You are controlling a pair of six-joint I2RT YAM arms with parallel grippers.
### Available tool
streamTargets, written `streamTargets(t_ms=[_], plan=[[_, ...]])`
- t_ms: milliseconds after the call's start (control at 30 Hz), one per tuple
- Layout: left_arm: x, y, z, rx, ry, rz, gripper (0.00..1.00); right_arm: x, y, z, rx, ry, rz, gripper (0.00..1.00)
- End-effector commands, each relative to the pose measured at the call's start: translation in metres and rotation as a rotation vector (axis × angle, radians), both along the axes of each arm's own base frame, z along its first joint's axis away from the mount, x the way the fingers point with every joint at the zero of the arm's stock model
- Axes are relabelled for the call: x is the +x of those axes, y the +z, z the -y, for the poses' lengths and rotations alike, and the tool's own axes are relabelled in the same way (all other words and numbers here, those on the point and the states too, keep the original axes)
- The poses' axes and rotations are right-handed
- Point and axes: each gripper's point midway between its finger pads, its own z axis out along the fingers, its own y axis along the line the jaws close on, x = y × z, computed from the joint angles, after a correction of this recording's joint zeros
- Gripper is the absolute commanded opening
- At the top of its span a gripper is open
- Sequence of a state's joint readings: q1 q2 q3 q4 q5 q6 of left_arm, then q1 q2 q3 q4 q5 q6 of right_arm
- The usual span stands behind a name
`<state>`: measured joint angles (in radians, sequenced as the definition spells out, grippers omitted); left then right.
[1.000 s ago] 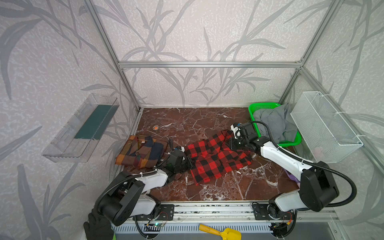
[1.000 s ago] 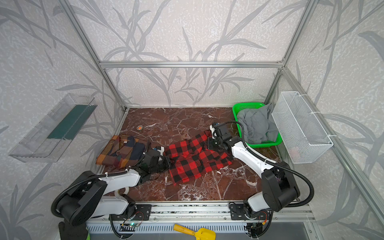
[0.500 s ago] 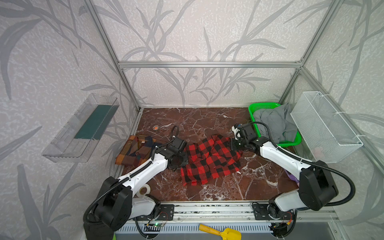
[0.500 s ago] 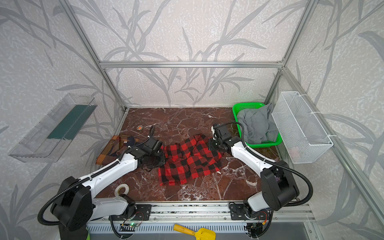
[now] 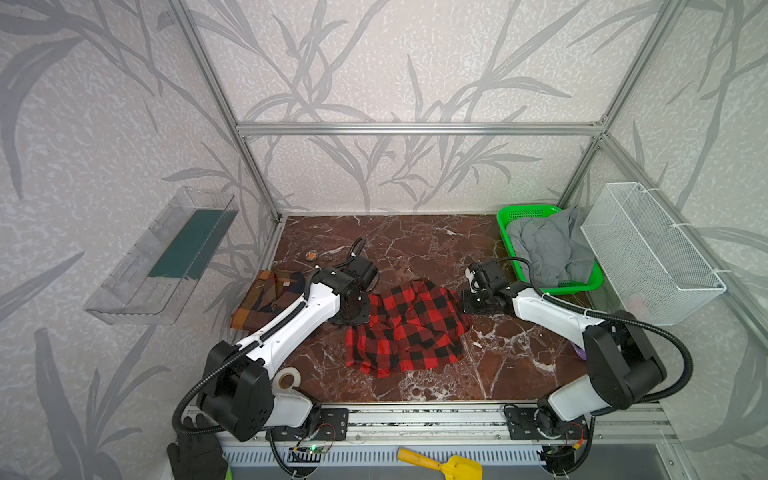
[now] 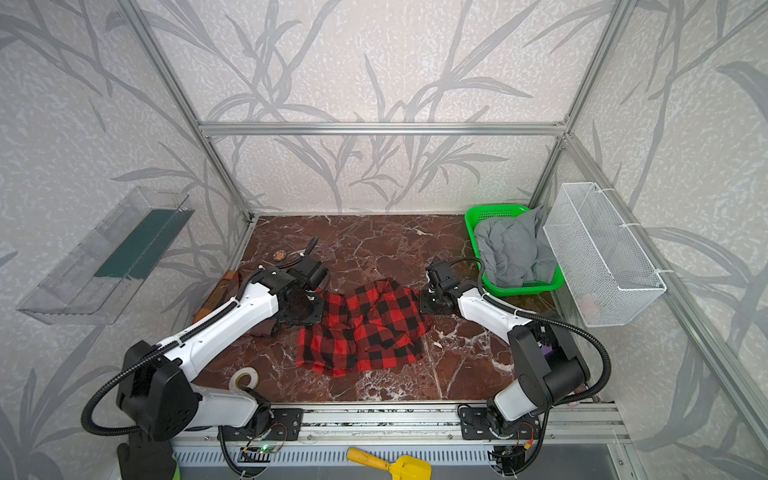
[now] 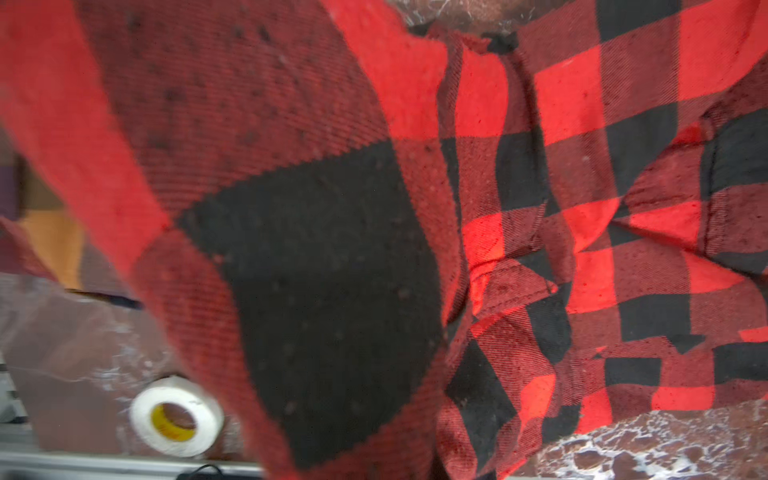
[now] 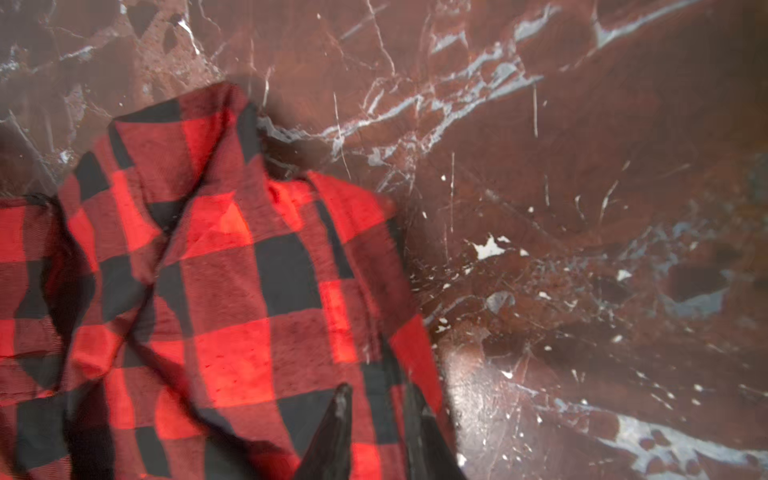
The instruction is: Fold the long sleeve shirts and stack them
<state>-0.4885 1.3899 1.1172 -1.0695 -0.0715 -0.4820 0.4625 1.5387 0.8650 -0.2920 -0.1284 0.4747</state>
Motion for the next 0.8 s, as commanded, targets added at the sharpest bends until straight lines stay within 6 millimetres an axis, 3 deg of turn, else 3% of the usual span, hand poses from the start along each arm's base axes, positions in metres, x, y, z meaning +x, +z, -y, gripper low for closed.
streamTargets(t_ms=[0, 433, 767], plan=[[-0.009, 0.009, -0.014, 0.099, -0.055, -0.06, 0.0, 0.001, -0.003, 0.004, -0.001, -0.023, 0.011, 0.24], [0.006, 0.028, -0.011, 0.351, -0.168, -0.094, 0.0, -0.006, 0.007, -0.003, 0.083, -0.004, 0.052, 0.24], [0.02, 0.051, -0.001, 0.563, -0.247, -0.084, 0.0, -0.015, -0.01, -0.007, 0.11, -0.011, -0.01, 0.24]])
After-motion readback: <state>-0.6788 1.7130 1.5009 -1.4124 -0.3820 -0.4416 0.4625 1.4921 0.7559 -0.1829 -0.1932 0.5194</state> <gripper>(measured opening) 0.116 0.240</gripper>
